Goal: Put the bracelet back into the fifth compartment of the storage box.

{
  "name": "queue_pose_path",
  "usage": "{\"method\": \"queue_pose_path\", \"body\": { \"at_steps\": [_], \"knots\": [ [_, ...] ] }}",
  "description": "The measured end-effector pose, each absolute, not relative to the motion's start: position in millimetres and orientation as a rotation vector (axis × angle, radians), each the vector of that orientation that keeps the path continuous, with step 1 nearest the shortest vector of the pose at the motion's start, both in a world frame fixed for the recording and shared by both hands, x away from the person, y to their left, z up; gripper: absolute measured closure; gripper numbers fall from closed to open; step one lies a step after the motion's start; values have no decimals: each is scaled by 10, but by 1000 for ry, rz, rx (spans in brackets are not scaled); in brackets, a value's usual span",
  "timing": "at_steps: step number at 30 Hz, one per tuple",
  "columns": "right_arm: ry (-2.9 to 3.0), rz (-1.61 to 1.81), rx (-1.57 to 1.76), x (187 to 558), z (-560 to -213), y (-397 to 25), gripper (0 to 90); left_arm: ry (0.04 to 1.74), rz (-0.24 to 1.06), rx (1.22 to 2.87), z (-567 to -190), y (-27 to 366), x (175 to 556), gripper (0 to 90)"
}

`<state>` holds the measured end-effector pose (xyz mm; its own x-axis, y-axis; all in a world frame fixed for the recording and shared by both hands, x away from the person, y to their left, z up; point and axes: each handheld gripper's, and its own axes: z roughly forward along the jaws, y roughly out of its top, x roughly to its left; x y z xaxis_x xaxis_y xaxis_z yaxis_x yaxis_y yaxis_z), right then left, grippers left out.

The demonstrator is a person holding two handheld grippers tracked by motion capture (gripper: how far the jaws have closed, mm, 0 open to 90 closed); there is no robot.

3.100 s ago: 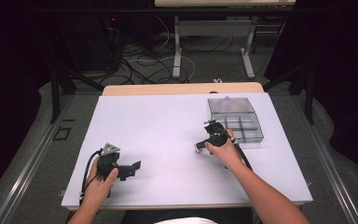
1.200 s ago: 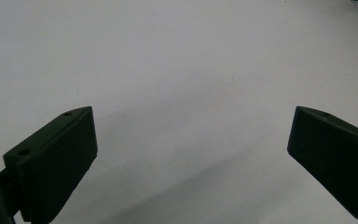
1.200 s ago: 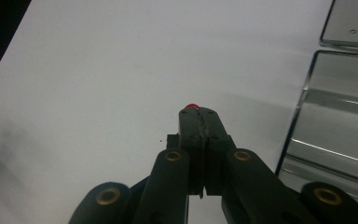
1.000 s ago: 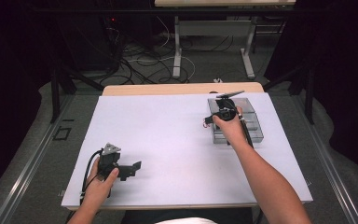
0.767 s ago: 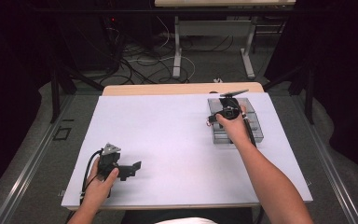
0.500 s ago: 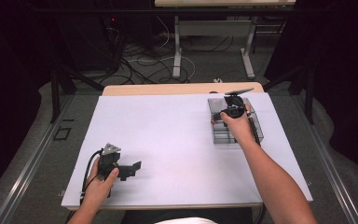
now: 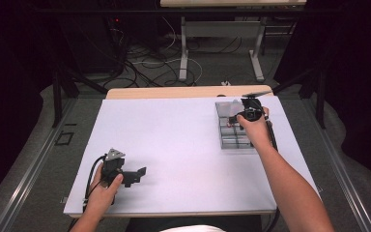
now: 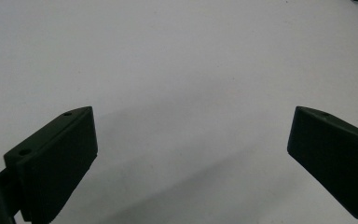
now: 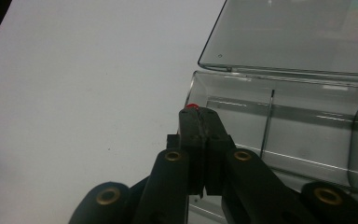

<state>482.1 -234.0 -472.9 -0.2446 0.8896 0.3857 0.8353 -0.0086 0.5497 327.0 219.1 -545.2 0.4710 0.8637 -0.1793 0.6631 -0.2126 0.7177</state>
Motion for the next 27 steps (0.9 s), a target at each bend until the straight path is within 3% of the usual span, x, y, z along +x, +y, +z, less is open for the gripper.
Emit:
{"method": "queue_pose_path", "body": {
  "at_steps": [27],
  "knots": [
    [2097, 1057, 1929, 4732, -4723, -2779, 900, 1271, 340, 1957, -5453, 2195, 3270, 15]
  ]
}}
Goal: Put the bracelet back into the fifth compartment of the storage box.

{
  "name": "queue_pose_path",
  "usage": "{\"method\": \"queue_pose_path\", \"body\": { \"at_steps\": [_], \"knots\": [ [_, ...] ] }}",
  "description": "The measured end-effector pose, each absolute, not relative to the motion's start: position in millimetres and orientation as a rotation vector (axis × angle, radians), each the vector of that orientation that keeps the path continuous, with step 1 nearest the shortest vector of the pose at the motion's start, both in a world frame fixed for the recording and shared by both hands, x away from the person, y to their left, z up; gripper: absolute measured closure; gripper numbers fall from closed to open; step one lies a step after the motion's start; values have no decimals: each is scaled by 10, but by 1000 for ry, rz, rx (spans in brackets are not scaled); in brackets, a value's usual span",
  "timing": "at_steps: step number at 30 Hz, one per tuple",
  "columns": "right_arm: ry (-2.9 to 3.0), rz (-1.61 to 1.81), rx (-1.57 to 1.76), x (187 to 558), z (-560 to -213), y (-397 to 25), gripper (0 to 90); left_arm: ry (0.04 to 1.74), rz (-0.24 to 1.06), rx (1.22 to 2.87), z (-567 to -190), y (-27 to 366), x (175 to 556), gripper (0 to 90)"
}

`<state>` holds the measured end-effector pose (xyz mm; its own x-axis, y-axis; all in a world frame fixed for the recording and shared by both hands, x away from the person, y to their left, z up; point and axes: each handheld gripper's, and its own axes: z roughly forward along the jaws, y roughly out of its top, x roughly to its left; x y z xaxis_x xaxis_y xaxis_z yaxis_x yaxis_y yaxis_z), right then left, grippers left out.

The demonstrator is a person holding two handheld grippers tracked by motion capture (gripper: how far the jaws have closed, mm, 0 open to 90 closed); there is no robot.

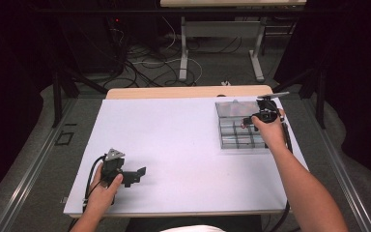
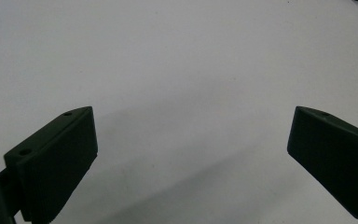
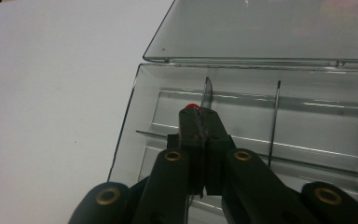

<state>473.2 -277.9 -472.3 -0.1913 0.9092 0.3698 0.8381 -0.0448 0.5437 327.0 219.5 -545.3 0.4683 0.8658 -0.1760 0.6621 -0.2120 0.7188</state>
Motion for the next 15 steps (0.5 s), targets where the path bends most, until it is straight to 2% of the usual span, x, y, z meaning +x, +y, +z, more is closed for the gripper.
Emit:
{"method": "queue_pose_path", "body": {
  "at_steps": [15],
  "knots": [
    [2104, 1031, 1926, 4650, -4775, -2914, 900, 1272, 340, 1957, -5453, 2197, 3269, 15]
  ]
}}
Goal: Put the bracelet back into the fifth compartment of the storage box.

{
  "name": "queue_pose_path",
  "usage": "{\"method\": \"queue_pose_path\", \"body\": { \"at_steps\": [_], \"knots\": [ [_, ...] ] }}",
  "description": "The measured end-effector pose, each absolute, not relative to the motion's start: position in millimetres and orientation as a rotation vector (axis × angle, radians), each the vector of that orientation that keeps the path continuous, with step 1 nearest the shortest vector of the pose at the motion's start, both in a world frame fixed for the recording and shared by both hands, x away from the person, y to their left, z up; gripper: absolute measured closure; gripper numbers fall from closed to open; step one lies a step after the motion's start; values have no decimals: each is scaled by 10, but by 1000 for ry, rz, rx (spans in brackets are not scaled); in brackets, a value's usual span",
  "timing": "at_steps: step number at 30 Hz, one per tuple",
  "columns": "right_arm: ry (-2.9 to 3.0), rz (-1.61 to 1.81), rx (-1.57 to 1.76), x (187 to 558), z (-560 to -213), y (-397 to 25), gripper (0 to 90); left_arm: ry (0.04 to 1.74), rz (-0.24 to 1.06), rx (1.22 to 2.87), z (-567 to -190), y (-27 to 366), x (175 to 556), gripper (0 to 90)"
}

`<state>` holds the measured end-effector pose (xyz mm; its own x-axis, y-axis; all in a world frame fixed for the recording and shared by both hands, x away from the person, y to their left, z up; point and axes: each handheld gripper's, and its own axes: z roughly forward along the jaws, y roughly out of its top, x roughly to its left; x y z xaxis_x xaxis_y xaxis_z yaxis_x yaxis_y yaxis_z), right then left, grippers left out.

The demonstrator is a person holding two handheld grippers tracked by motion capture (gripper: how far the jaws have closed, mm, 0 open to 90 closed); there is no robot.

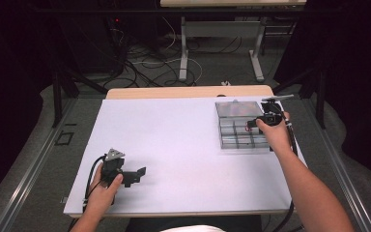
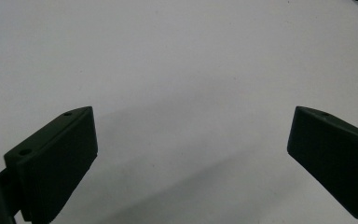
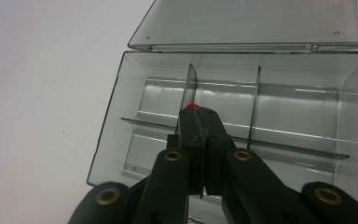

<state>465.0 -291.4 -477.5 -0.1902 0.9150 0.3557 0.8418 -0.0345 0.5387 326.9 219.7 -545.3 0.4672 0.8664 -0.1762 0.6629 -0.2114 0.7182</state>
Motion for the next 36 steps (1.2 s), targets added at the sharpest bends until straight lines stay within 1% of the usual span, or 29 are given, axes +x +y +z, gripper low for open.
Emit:
{"method": "queue_pose_path", "body": {
  "at_steps": [20, 36],
  "knots": [
    [2117, 1017, 1929, 4532, -4925, -3045, 900, 1274, 339, 1957, -5455, 2196, 3268, 15],
    [2128, 1025, 1945, 4480, -5050, -3019, 900, 1274, 340, 1958, -5456, 2196, 3267, 16]
  ]
}}
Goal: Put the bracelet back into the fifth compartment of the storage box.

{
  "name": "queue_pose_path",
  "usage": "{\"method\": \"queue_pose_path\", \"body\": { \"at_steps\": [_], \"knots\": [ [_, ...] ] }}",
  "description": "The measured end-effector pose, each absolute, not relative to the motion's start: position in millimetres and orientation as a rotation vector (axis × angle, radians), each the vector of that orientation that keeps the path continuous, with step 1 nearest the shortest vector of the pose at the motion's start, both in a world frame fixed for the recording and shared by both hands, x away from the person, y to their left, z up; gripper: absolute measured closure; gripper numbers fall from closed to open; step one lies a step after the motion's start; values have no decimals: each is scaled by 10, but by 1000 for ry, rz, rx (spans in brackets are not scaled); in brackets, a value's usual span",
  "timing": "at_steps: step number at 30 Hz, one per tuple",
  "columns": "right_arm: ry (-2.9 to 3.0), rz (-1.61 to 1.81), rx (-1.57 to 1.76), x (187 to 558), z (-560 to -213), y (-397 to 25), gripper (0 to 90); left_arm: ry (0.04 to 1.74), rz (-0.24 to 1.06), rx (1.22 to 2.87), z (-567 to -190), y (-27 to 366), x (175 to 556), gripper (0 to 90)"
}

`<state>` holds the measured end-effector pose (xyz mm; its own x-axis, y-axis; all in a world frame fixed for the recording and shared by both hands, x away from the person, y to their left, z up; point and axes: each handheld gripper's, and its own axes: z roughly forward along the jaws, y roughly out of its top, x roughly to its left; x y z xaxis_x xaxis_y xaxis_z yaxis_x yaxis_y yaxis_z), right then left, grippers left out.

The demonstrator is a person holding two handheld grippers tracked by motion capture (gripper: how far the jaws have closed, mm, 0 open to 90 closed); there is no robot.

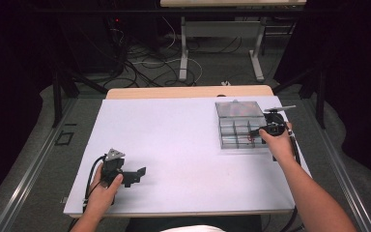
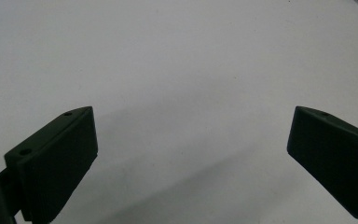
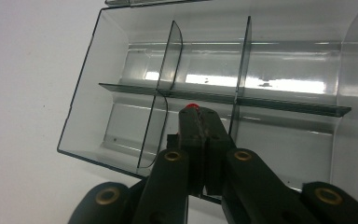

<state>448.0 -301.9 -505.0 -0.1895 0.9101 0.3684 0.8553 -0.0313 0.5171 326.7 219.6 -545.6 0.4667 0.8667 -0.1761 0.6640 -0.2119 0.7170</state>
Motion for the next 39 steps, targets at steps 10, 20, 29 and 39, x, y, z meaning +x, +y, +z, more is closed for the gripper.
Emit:
{"method": "queue_pose_path", "body": {
  "at_steps": [10, 20, 29, 39],
  "knots": [
    [2144, 1020, 1943, 4501, -5132, -2943, 900, 1277, 335, 1955, -5458, 2193, 3266, 16],
    [2161, 1005, 1944, 4516, -5166, -2878, 897, 1276, 336, 1956, -5457, 2197, 3267, 16],
    [2177, 1027, 1940, 4524, -5181, -2875, 839, 1273, 340, 1958, -5456, 2198, 3268, 16],
    [2198, 1048, 1928, 4507, -5163, -2859, 728, 1279, 332, 1959, -5456, 2195, 3275, 16]
  ]
}}
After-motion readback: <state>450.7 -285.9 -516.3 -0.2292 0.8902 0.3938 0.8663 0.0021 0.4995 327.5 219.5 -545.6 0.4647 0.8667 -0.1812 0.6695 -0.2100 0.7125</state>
